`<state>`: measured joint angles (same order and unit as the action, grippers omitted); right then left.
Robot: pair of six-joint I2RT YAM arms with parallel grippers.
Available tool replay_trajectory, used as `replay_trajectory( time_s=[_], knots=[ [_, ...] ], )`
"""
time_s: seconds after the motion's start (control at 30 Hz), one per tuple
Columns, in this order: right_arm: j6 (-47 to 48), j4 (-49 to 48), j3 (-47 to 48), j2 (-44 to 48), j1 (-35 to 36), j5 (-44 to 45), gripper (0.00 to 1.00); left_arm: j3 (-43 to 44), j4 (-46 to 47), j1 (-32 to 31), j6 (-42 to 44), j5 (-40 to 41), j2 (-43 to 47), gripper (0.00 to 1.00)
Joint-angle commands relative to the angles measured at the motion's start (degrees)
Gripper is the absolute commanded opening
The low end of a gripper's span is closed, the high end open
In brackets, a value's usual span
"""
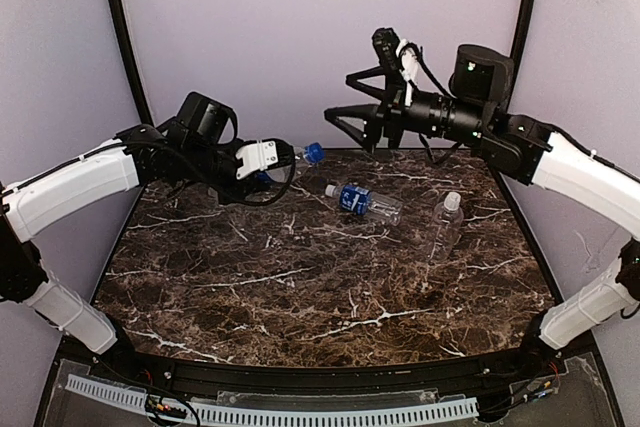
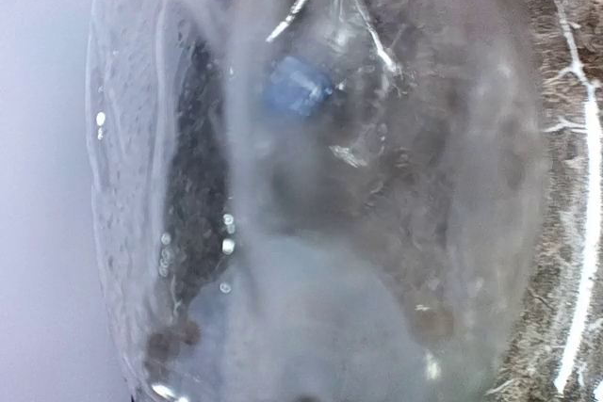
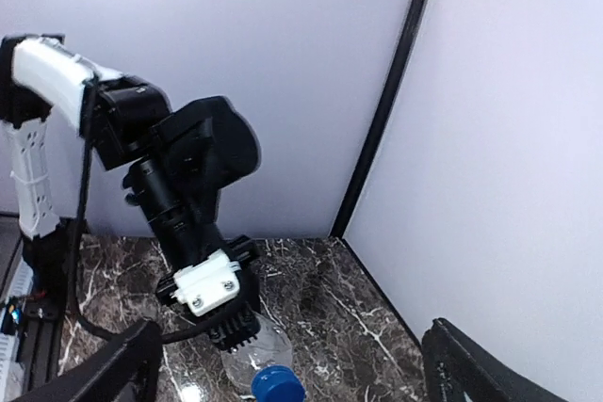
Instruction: Unscrew the bottle caps
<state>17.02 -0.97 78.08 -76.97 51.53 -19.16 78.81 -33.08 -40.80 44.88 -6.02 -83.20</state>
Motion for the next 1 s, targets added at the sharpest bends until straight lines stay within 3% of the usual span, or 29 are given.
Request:
replay_trajectory(
  time_s=[0.0, 0.1, 0.37, 0.6, 0.97],
  knots=[
    [-37.25, 3.02, 5.50, -4.97, -5.05, -0.40, 0.84, -4.48, 12.65, -0.37, -0.54, 13.51, 3.40, 0.28],
    [-42.13, 9.40, 9.46, -8.09, -5.06, 5.54, 0.78, -6.74, 16.20, -0.56, 0.76, 16.28, 3.82, 0.28],
    [-45.66, 16.13, 16.14, -15.95, -5.03, 1.84, 0.78, -8.04, 18.18, -1.13, 2.44, 17.35, 4.04, 0.28],
    [-46.24, 16.36, 17.87, -19.11, -5.09, -1.60, 0.62, -8.27, 18.41, -1.31, 3.20, 17.58, 4.11, 0.28],
    [-47.24, 16.44, 17.78, -20.60, -5.29, -4.02, 0.56, -9.09, 19.86, -1.38, 4.13, 18.32, 4.39, 0.28]
  ],
)
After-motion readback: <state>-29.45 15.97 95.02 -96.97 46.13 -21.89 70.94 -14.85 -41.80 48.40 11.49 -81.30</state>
